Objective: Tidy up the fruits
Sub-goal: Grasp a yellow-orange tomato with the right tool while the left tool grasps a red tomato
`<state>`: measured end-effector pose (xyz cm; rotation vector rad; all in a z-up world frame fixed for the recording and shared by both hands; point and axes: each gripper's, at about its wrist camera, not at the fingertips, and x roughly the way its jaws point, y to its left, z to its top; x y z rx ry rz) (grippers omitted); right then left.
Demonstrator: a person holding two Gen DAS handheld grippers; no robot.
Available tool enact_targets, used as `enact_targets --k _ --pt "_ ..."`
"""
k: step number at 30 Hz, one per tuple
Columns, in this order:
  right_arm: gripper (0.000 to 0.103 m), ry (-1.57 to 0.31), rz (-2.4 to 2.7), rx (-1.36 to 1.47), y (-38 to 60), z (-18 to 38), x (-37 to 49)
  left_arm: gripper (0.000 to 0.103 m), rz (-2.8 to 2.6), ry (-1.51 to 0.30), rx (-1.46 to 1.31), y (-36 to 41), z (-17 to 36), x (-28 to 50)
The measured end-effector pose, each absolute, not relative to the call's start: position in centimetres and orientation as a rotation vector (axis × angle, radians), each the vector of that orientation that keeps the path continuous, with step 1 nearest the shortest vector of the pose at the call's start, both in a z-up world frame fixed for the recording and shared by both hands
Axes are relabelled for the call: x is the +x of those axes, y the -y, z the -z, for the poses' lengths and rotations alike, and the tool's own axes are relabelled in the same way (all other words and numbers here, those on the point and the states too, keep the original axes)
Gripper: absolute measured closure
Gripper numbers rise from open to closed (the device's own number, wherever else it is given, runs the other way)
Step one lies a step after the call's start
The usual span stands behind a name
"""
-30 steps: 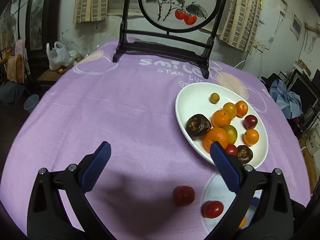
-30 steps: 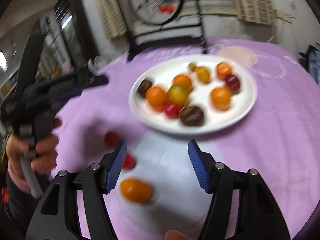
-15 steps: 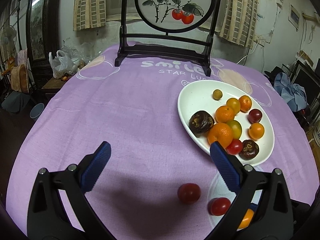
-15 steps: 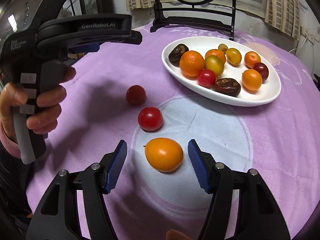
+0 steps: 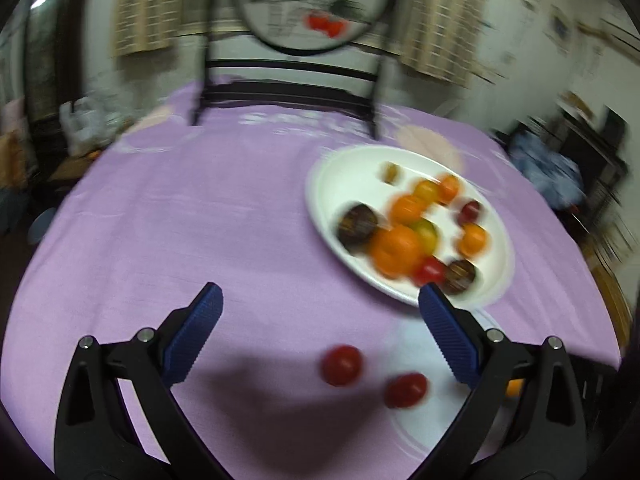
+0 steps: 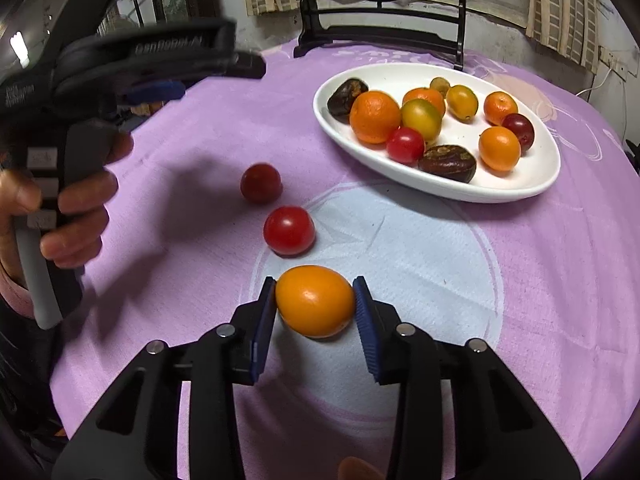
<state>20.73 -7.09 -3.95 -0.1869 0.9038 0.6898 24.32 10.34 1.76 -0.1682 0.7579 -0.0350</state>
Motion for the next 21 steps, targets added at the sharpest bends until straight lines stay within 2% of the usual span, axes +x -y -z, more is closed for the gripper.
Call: enact_targets --k 1,3,5,7,9,15,21 --pt "0.064 -0.884 -0.680 -0.156 7.7 3.5 20.9 0.010 0.075 -0.758 -0.141 -9.6 -1.7 24.1" --pt "0.064 -0.853 -0.649 -0.089 9.0 2.6 21.4 0.024 0.177 -0.769 -0.057 -7.4 -1.2 23.5" --pt "0.064 -0.813 -0.591 0.008 11.3 1.6 22.1 0.032 0.263 -0.793 0.009 -5.5 -0.5 23.0" --pt "0.064 -0.786 -0.534 0.083 13.3 1.0 22.6 0.036 0.309 -0.812 0.072 -3.9 0.2 22.7" --pt "0.064 -0.768 -0.487 0.154 15.3 0.5 23.1 0.046 0.331 -0.838 0.130 -2.6 1.2 22.5" --pt "0.064 -0.766 -0.469 0.251 17.7 0.4 23.5 0.059 0.304 -0.904 0.155 -2.7 3.1 23.3" --pt "0.064 -0.791 -0.520 0.246 17.0 0.5 23.2 0.063 0.290 -0.920 0.211 -2.1 4.2 23.2"
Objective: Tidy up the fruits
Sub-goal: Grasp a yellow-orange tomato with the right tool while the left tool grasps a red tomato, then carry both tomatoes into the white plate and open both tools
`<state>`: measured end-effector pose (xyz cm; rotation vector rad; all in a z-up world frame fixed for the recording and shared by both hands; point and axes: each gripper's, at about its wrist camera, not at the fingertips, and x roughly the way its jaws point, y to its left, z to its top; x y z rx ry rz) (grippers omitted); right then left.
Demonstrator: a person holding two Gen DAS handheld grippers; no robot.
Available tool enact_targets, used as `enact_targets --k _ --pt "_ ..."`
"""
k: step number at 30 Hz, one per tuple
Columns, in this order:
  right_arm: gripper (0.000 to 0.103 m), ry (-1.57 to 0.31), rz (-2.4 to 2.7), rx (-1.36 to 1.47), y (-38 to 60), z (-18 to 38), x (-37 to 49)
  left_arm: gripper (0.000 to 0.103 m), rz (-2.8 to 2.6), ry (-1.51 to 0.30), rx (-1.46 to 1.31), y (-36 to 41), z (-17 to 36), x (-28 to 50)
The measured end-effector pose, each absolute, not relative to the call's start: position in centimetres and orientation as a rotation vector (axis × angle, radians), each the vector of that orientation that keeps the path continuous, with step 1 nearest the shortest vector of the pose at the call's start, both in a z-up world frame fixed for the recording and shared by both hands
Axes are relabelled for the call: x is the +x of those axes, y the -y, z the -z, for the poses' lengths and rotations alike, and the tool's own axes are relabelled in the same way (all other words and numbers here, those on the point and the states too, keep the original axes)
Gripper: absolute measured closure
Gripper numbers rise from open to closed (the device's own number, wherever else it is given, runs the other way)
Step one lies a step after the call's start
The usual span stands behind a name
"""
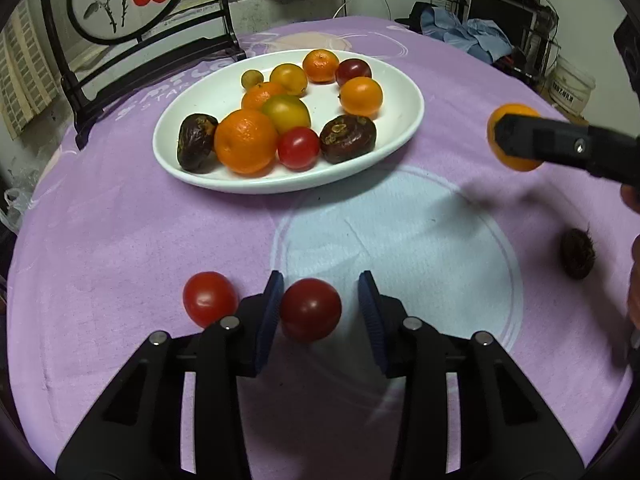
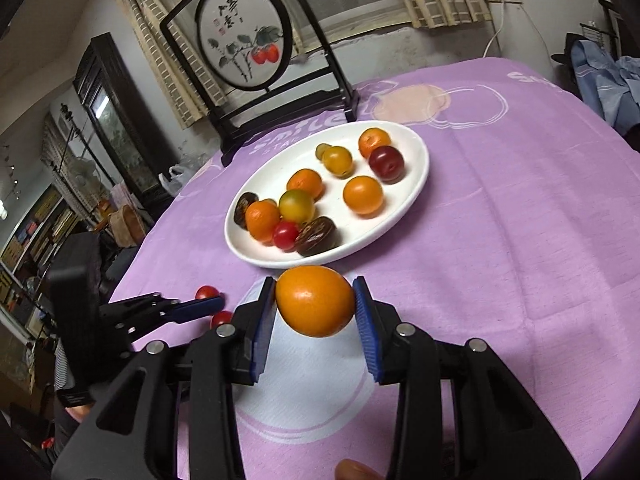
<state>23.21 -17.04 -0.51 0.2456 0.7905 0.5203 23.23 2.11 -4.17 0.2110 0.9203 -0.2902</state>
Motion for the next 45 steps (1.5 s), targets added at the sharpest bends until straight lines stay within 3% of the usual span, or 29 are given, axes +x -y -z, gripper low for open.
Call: enact_targets --k 8,21,29,35,41,44,45 --pt "0.064 -0.785 -0.530 0.249 17.1 0.4 22.7 0.073 0.254 -0.907 0.248 -1.8 4.4 23.1" --pt "0.064 -0.812 -0.545 0.213 16.2 1.1 22.7 0.074 0.278 -0.808 0.109 -2.9 0.8 23.1" --pt "0.064 -0.805 -0.608 0.159 12.8 1.0 23.6 0.074 0.096 -0.678 -0.046 -4.7 -2.9 29.2" --pt "0.064 -0.698 -0.488 0.185 12.0 -0.5 28.6 0.074 0.036 -0.707 -0.096 -5.7 -1.9 34.3" --pt "0.064 -0.723 -0.413 0.187 12.3 0.7 32.2 0.074 0.027 -0.748 -0.095 -5.6 -0.9 36.7" --pt "0.064 -0.733 -0.401 0.193 12.6 1.1 33.3 0.073 0.022 -0.764 -0.099 -5.6 -0.5 37.2" --pt "0.064 -0.732 -0.402 0.195 12.6 1.1 33.4 0.059 0.016 -0.762 -0.102 -5.6 -0.6 37.1"
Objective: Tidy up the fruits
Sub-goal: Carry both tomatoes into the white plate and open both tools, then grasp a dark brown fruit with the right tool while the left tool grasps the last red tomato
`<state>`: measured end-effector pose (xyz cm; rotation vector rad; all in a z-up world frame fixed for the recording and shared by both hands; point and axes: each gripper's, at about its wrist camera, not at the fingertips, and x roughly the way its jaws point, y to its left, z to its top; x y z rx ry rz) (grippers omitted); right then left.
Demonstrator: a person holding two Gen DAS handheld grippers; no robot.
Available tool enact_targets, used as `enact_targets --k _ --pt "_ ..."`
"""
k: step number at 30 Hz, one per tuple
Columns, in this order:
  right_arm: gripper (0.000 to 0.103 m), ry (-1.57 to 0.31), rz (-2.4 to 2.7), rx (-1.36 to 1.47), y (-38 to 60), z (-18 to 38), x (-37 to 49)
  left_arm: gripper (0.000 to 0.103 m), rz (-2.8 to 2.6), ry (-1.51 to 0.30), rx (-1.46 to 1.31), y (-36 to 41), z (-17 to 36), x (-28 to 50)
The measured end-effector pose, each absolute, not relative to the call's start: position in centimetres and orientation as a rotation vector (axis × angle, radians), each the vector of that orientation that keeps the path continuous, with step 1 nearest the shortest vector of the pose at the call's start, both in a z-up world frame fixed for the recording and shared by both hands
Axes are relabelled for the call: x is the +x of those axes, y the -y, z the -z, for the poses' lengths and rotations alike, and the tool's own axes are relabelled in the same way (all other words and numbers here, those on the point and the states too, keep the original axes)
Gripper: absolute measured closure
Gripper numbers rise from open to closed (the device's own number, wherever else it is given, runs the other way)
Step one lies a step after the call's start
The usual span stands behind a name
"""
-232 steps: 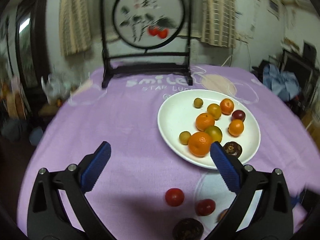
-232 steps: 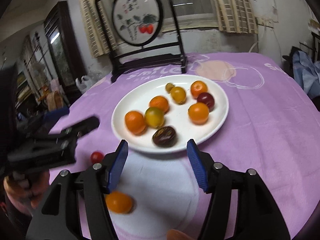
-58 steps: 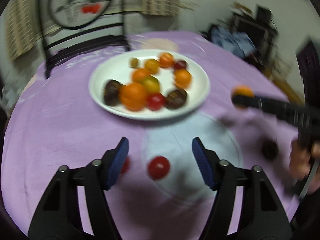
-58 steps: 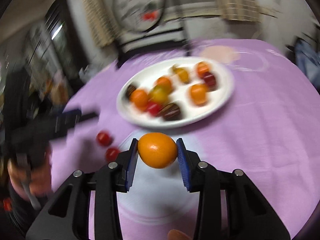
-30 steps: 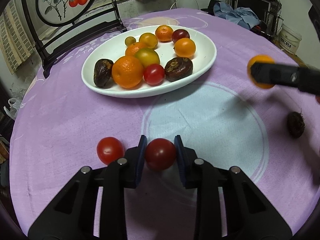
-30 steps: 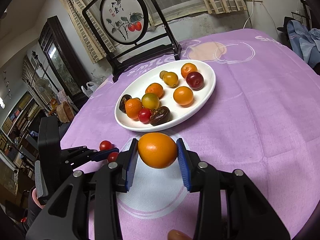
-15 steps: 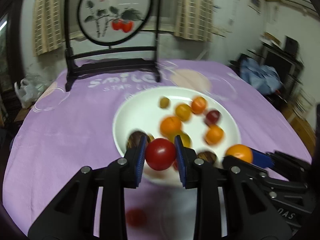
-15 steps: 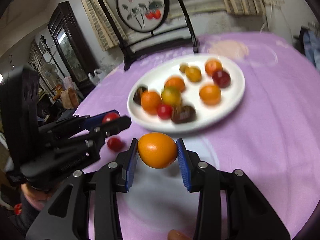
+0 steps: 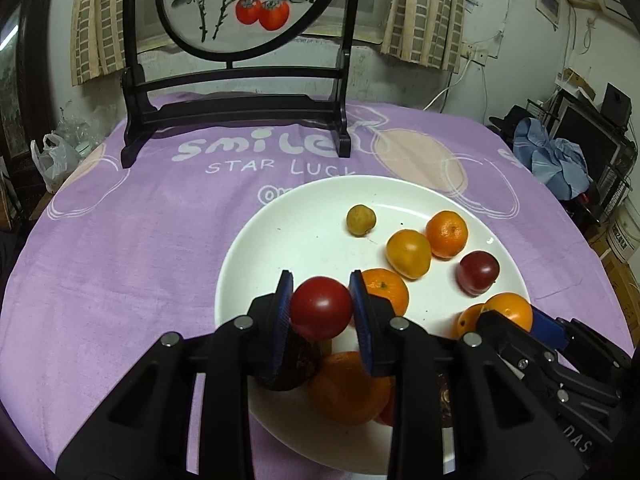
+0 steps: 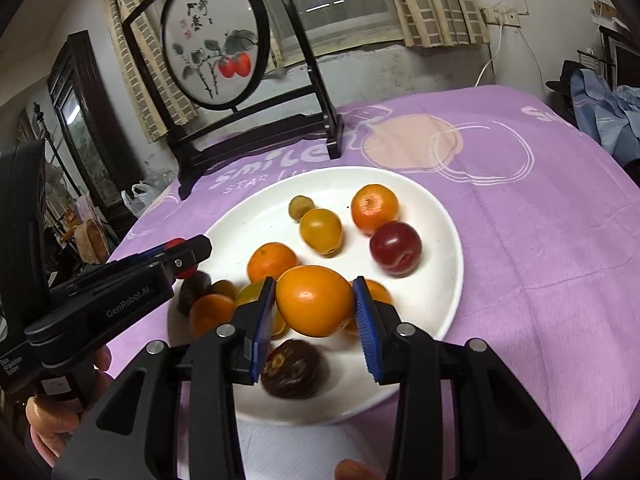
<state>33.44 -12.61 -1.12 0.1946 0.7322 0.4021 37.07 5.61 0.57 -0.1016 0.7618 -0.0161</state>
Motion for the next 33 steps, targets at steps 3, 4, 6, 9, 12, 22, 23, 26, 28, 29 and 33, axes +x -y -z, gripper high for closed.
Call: enact_targets --k 3,4,6,9,12,22,23,26,28,29,33 --pt "0.064 -0.729 -0.421 0.196 12.5 1.1 33.8 0.016 -0.026 -0.694 -0.096 -6.0 -1.9 35.7" --pt "0.063 -0.724 -0.425 0.199 12.5 1.1 33.9 0.015 -0.034 -0.674 -0.091 -6.1 -2.4 35.1" --pt "0.055 -0.705 -0.432 0.210 12.7 0.7 33.5 0.010 -0.029 -0.651 -0.083 -6.3 -3.4 34.0" --pt "0.047 -0.659 -0.439 0.219 13.1 -0.4 32.7 0.005 -0.048 -0.626 -0.093 -7.1 -4.3 31.8" --pt "0.046 -0.629 -0.441 0.206 13.6 -1.3 31.7 0.004 -0.098 -0.610 -0.084 -8.1 -4.5 29.8" --pt "0.043 -0.683 -0.463 0.124 13.0 -0.9 28.1 0.002 -0.174 -0.668 -0.157 -10.9 -2.9 26.2" --pt "0.043 -0.705 -0.471 0.111 12.9 -0.6 27.7 0.002 -0.174 -0.682 -0.157 -10.9 -2.6 26.2" --pt "0.042 -0.728 -0.484 0.047 12.8 -0.1 26.1 0.002 -0.151 -0.700 -0.132 -10.5 -2.7 25.9" --pt "0.042 -0.733 -0.479 -0.035 13.0 0.2 24.7 0.002 -0.145 -0.675 -0.111 -10.0 -3.2 25.4" --pt "0.042 -0.725 -0.463 -0.069 13.3 0.2 24.0 0.002 -0.140 -0.662 -0.093 -9.5 -3.4 25.0" --pt "0.042 -0.733 -0.385 -0.159 15.2 0.6 21.4 0.002 -0.106 -0.641 -0.060 -8.6 -4.1 24.2"
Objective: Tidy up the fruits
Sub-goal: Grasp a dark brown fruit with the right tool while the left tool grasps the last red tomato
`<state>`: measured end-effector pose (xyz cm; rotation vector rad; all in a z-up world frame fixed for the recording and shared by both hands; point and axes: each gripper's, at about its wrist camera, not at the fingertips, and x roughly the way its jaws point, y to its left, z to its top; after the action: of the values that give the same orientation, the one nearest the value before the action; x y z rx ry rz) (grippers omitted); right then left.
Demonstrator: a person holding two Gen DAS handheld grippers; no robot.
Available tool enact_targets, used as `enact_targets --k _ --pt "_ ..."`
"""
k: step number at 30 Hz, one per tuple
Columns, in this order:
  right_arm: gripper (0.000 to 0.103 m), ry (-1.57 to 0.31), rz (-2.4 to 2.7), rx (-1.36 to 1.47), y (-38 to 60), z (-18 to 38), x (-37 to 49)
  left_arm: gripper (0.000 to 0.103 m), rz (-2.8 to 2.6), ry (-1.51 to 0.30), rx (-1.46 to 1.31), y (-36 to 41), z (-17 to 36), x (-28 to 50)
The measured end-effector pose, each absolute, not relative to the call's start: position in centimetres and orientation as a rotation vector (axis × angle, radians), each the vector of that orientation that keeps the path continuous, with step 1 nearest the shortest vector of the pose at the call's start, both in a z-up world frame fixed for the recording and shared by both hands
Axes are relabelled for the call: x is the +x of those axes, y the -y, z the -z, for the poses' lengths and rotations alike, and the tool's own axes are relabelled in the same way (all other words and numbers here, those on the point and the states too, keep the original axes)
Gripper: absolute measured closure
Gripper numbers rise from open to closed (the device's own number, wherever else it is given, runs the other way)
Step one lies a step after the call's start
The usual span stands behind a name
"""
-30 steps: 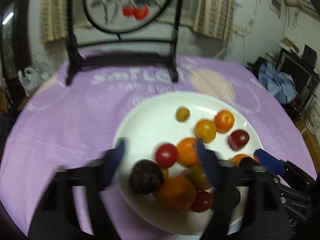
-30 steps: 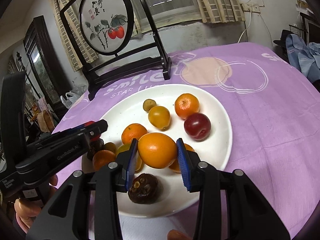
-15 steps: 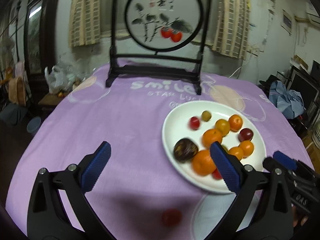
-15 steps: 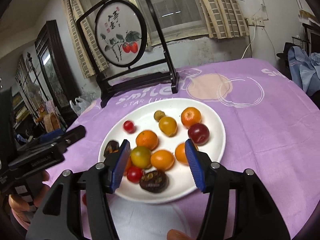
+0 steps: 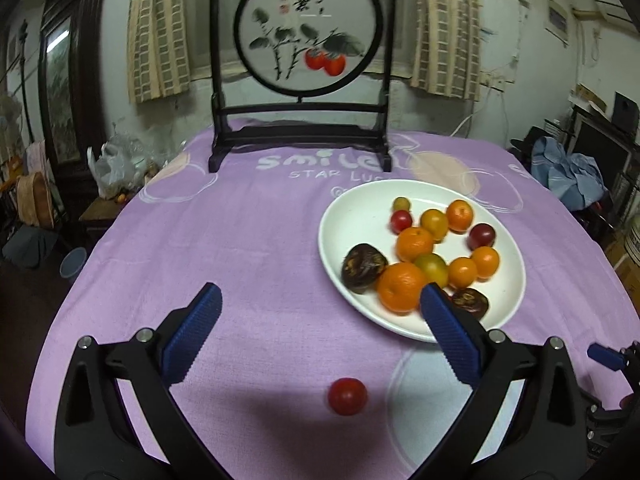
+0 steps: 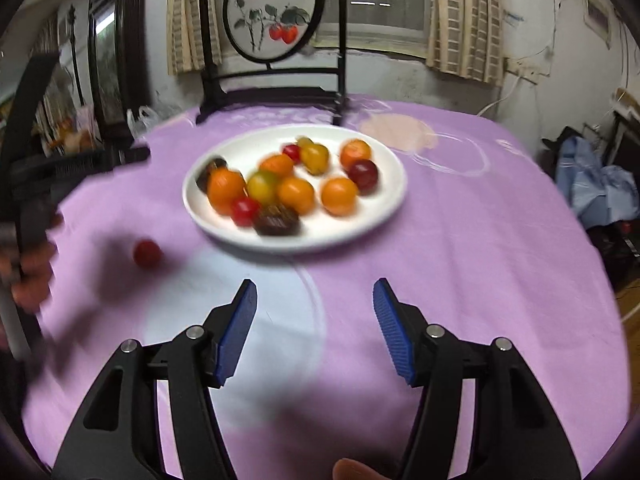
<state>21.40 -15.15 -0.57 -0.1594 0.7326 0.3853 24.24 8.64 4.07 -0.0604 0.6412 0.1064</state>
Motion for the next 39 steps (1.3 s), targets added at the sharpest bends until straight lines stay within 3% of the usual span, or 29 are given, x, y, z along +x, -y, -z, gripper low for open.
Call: enact_targets --k 11,22,27,31,39 --pt "0.042 -0.833 -0.292 -0.203 19.8 2.8 15.6 0.002 -0.093 -0.650 -0.057 -8.4 -3.9 23.8" --pt "0.042 -0.907 -0.294 -0.221 19.6 5.0 15.1 0.002 -0.105 -0.664 -0.070 -9.1 -3.5 23.7" --pt "0.048 -0.908 -0.304 -0.209 19.7 5.0 15.1 0.002 -0.107 -0.663 -0.076 -9.4 -3.5 23.6" --pt "0.059 -0.900 -0.288 -0.218 19.7 4.9 15.0 0.002 -0.116 -0.672 -0.083 -9.7 -3.4 23.7" --pt "0.059 -0.806 -0.335 -0.052 18.7 1.4 18.4 0.002 -0.087 -0.770 -0.051 -9.2 -0.7 24.4"
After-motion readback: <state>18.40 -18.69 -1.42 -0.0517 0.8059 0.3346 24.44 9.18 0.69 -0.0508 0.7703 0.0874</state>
